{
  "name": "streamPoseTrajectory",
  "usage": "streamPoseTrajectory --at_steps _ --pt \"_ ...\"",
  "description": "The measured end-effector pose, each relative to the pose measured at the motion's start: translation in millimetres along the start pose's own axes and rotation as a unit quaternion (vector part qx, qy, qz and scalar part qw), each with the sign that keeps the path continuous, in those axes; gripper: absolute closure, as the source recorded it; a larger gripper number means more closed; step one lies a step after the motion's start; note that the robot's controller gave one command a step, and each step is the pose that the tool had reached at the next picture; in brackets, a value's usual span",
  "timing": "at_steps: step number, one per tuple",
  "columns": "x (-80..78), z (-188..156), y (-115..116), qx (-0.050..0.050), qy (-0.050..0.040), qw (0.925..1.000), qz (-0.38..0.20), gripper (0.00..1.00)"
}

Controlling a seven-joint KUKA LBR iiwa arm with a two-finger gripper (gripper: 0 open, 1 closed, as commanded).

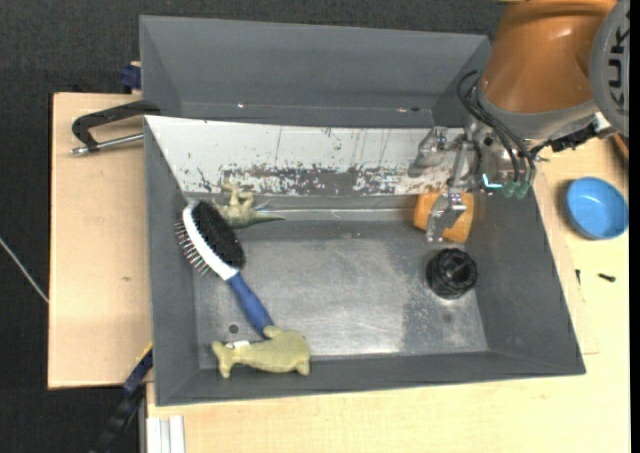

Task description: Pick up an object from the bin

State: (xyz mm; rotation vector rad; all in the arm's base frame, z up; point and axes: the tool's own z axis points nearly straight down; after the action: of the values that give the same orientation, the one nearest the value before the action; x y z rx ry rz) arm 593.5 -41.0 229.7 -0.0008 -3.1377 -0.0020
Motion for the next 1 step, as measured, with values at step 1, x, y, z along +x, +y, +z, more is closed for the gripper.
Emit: streamPoseTrajectory --at_steps 1 --pt "19.9 83.7 -111.4 0.001 0.0004 0.9991 -0.043 0.00"
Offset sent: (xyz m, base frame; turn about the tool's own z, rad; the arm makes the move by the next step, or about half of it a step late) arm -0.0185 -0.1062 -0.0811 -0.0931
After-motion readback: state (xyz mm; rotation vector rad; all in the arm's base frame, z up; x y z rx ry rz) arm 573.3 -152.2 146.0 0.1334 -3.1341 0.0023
